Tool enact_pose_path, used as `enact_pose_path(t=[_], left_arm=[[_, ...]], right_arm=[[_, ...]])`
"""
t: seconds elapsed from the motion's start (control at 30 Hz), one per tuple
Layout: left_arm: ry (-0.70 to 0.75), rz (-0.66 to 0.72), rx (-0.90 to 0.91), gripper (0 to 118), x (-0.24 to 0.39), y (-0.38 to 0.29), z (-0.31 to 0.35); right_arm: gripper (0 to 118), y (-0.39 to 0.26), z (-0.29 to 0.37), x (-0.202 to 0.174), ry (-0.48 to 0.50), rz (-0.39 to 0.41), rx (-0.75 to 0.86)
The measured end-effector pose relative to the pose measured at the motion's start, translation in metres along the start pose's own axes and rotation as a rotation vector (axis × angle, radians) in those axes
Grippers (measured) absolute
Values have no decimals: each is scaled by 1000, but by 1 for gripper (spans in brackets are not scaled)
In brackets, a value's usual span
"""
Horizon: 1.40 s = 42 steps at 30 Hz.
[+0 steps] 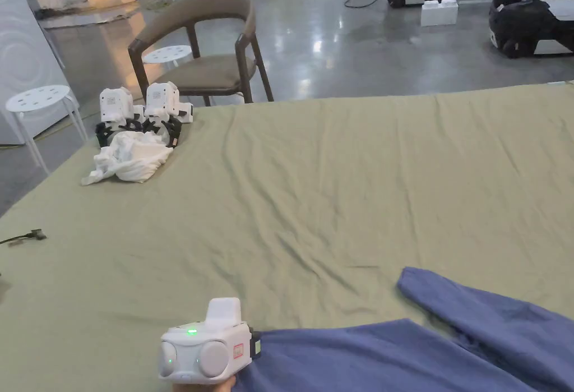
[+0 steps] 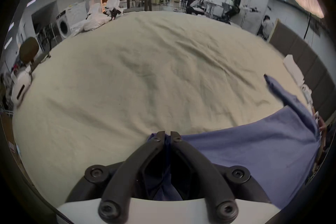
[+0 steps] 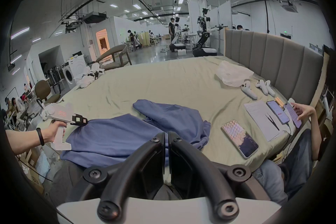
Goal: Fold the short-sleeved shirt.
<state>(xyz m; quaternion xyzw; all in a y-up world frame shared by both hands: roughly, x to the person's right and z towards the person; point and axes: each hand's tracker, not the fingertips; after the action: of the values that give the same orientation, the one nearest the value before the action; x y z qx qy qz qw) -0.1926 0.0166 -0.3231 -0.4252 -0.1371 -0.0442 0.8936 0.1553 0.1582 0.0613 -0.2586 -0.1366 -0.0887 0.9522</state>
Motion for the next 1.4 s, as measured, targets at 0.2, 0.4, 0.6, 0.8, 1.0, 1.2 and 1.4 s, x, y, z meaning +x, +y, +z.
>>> enact_pose_path(t=[0.2, 0.4, 0.6, 0.8, 1.0, 1.2, 1.4], left_arm=[[-18, -11, -79, 2, -5, 12, -8], [-40, 14, -130, 2, -11, 21, -11], [-115, 70, -168, 2, -21, 21, -9], [-105, 38, -143, 2, -18, 16, -7], [-55, -24, -132, 0, -5, 17, 0], [-196, 50, 187, 0, -35, 35, 120], [-236, 40, 490, 0, -52, 68, 258]], right_arm=[[18, 45, -73, 8, 23, 71, -133], [77, 85, -224, 45, 34, 57, -367], [76, 85, -335, 62, -83, 145, -572], [37, 77, -358, 58, -36, 197, -621], [1, 87, -329, 54, -20, 182, -522], [0, 128, -225, 62, 47, 100, -236], [0, 170, -116, 64, 57, 59, 38]])
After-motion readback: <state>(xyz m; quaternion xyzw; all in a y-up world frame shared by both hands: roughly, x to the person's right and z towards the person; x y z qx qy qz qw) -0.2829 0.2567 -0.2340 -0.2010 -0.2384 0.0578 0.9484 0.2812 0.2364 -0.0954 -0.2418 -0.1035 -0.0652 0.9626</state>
